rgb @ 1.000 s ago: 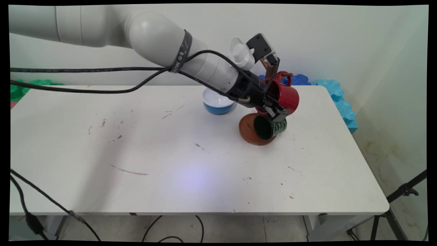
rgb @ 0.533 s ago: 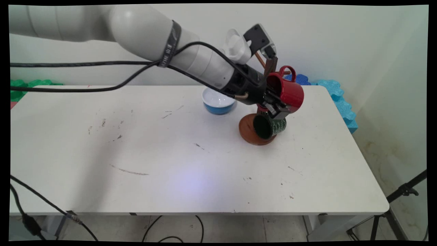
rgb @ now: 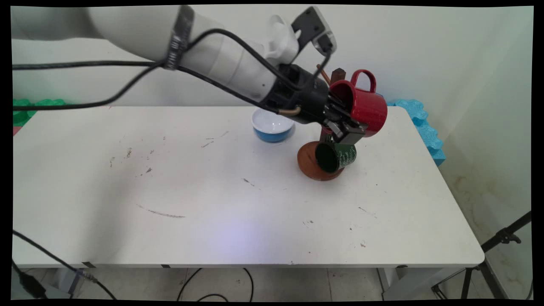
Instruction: Place the picked object on the table
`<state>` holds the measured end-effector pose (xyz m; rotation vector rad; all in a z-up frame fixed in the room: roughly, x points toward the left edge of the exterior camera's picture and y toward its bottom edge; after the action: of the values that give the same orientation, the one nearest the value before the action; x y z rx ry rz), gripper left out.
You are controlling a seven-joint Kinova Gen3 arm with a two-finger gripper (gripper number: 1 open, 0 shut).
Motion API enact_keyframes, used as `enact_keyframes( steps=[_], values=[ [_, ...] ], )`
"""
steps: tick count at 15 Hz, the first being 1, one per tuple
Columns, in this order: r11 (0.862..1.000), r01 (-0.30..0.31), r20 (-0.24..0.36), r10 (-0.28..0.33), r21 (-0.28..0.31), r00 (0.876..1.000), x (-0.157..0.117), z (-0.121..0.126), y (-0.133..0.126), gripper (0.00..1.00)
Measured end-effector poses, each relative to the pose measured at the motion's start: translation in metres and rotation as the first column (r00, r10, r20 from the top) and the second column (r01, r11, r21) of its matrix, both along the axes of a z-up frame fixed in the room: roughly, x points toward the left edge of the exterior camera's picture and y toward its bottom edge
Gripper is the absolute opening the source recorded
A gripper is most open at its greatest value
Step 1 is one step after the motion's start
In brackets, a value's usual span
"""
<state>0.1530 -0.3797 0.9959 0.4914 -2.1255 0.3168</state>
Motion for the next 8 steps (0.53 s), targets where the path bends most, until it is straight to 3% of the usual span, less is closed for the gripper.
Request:
enact_keyframes(
  steps=[3,8],
  values=[
    [1.000,0.022,0.028,-0.022,0.000,0.999,0.019,0.010,0.011,0.00],
    [0.999,0.047,0.130,-0.047,0.006,0.990,0.069,0.017,0.021,0.00]
  ],
)
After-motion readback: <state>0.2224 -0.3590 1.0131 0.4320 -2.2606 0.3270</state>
